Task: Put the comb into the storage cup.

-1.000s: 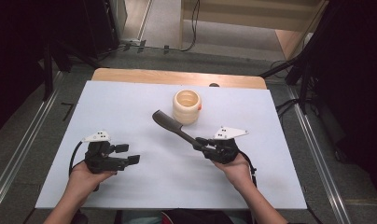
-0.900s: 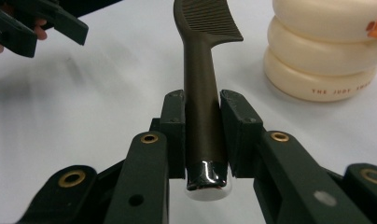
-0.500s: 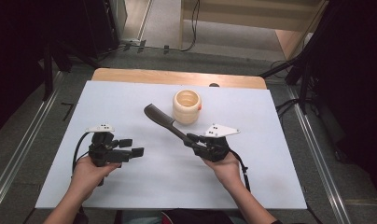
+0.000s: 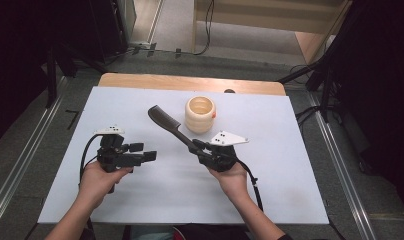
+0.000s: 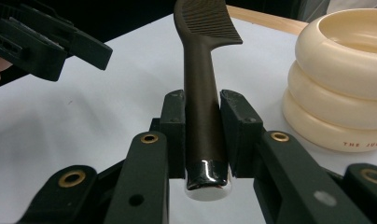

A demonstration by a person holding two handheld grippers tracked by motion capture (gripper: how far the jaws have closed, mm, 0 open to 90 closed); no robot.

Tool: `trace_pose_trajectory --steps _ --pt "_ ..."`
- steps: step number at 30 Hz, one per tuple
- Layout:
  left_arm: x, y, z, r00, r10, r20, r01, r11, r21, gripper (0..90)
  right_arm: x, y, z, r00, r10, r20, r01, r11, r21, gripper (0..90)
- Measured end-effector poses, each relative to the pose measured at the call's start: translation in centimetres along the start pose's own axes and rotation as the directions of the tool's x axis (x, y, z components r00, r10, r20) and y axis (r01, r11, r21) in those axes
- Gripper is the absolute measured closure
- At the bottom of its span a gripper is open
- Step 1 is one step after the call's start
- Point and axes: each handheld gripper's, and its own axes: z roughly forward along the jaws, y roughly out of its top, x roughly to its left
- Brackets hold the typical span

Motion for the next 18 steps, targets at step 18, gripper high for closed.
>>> trace_pose_trajectory --steps 18 --pt "-0.7 2.0 0.9 0.9981 -0.05 -0.036 0.048 0.997 -0.061 23.4 0.9 -0.1 1.4 0.999 0.018 0.04 -0.017 0.999 -0.046 70.0"
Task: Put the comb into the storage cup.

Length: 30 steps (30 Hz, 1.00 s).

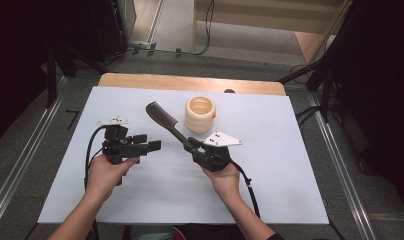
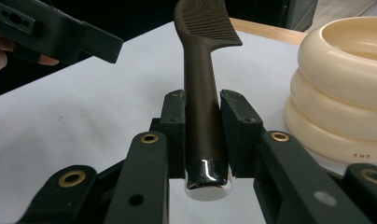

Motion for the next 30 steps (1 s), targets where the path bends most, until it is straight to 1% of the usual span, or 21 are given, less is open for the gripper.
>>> trace_pose_trajectory --steps 3,6,8,9,11,14,17,19,22,25,30 --pt "-0.1 0.2 0.2 0.9999 -0.005 -0.011 0.005 1.0 -0.008 23.4 0.1 0.0 0.2 1.0 0.008 0.004 -0.008 1.0 -0.007 70.0" --pt "-0.2 0.5 0.4 0.9997 -0.016 -0.021 0.015 0.9997 -0.017 23.5 0.3 -0.1 0.3 0.9999 0.007 0.011 -0.006 1.0 -0.016 70.0" --pt "-0.4 0.6 0.6 0.9991 -0.009 -0.041 0.008 0.9996 -0.027 23.4 0.5 -0.1 0.4 0.9998 0.008 0.016 -0.008 1.0 -0.023 70.1" --pt "-0.5 0.7 0.7 0.9984 -0.011 -0.056 0.009 0.9993 -0.038 23.3 0.6 -0.1 0.5 0.9998 0.009 0.015 -0.009 1.0 -0.027 70.0" --pt "-0.5 0.8 0.7 0.9976 -0.017 -0.067 0.014 0.9987 -0.048 23.2 0.7 -0.1 0.7 0.9998 0.008 0.018 -0.007 0.999 -0.033 70.0" --pt "-0.5 0.9 0.8 0.9981 -0.033 -0.052 0.03 0.9983 -0.051 23.3 0.9 -0.1 0.9 0.9998 0.009 0.019 -0.009 0.999 -0.036 70.0" --pt "-0.5 1.0 1.1 0.9973 -0.063 -0.038 0.061 0.9967 -0.052 23.5 1.0 -0.1 1.1 0.9996 0.018 0.024 -0.017 0.999 -0.044 70.1" --pt "-0.5 1.1 1.4 0.996 -0.082 -0.037 0.08 0.9954 -0.054 23.5 1.2 -0.1 1.3 0.9994 0.026 0.023 -0.025 0.999 -0.046 70.0" --pt "-0.6 1.2 1.8 0.9945 -0.097 -0.041 0.094 0.9939 -0.058 23.5 1.4 0.0 1.5 0.9996 0.02 0.022 -0.019 0.999 -0.049 70.0" --pt "-0.7 1.3 2.2 0.9926 -0.106 -0.059 0.102 0.9922 -0.072 23.5 1.6 0.2 1.7 0.9995 0.022 0.024 -0.021 0.998 -0.052 70.1" --pt "-0.7 1.4 2.6 0.9903 -0.128 -0.054 0.123 0.9885 -0.088 23.5 1.9 0.2 2.0 0.9991 0.026 0.032 -0.024 0.998 -0.066 70.0"
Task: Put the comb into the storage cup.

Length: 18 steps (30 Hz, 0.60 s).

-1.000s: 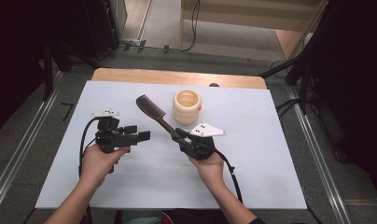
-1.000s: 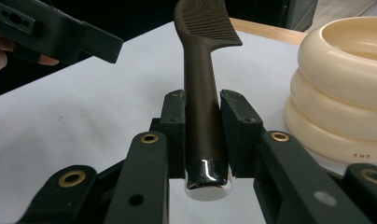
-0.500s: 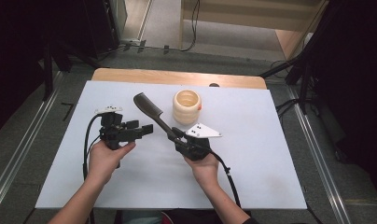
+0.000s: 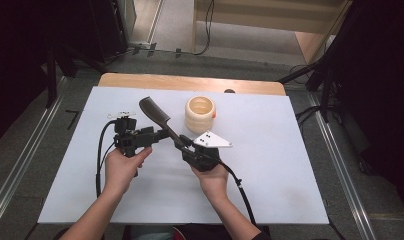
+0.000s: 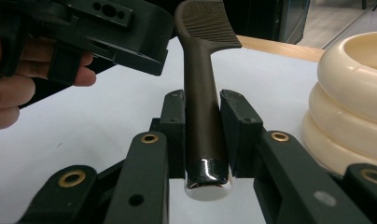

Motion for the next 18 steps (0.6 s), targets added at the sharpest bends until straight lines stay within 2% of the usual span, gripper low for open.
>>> trace_pose_trajectory --steps 13,18 --pt "-0.2 0.0 1.2 0.9992 -0.039 -0.001 0.039 0.9991 -0.015 25.2 0.7 -0.2 0.4 1.0 0.006 0.003 -0.006 1.0 -0.016 70.0" --pt "-0.5 -0.1 1.7 0.999 -0.044 -0.005 0.044 0.9991 0.0 28.9 1.0 -0.2 0.6 0.9999 0.011 0.001 -0.011 1.0 -0.024 70.1"
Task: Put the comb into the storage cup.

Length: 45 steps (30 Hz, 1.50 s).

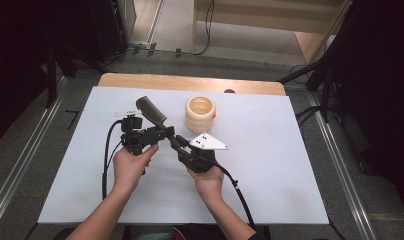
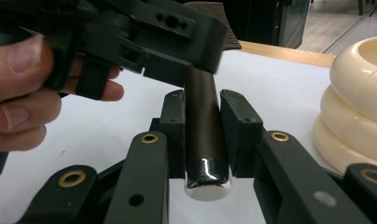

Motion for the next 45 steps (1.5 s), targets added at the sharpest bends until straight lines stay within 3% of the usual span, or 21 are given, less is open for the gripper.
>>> trace_pose_trajectory --steps 11,20,32,41,45 --pt "0.1 -0.1 0.6 0.9981 -0.061 0.009 0.061 0.998 0.013 39.8 0.5 0.0 0.3 1.0 0.005 -0.005 -0.005 1.0 -0.021 70.0" --pt "1.2 -0.1 0.4 0.9868 -0.147 0.066 0.147 0.9891 0.011 55.1 0.5 -0.1 0.3 0.9999 0.006 -0.013 -0.006 1.0 -0.024 70.0" --pt "1.3 0.0 0.1 0.9796 -0.174 0.101 0.174 0.9847 0.01 60.4 0.4 -0.1 0.4 0.9996 0.009 -0.027 -0.009 1.0 -0.023 69.9" --pt "1.7 0.0 -0.1 0.9631 -0.223 0.151 0.224 0.9745 0.012 65.1 0.4 -0.1 0.4 0.9995 0.0 -0.032 -0.001 1.0 -0.021 69.6" --pt "1.8 -0.1 -0.1 0.9586 -0.236 0.159 0.237 0.9714 0.011 66.6 0.3 -0.2 0.5 0.9993 -0.011 -0.036 0.01 1.0 -0.017 69.5"
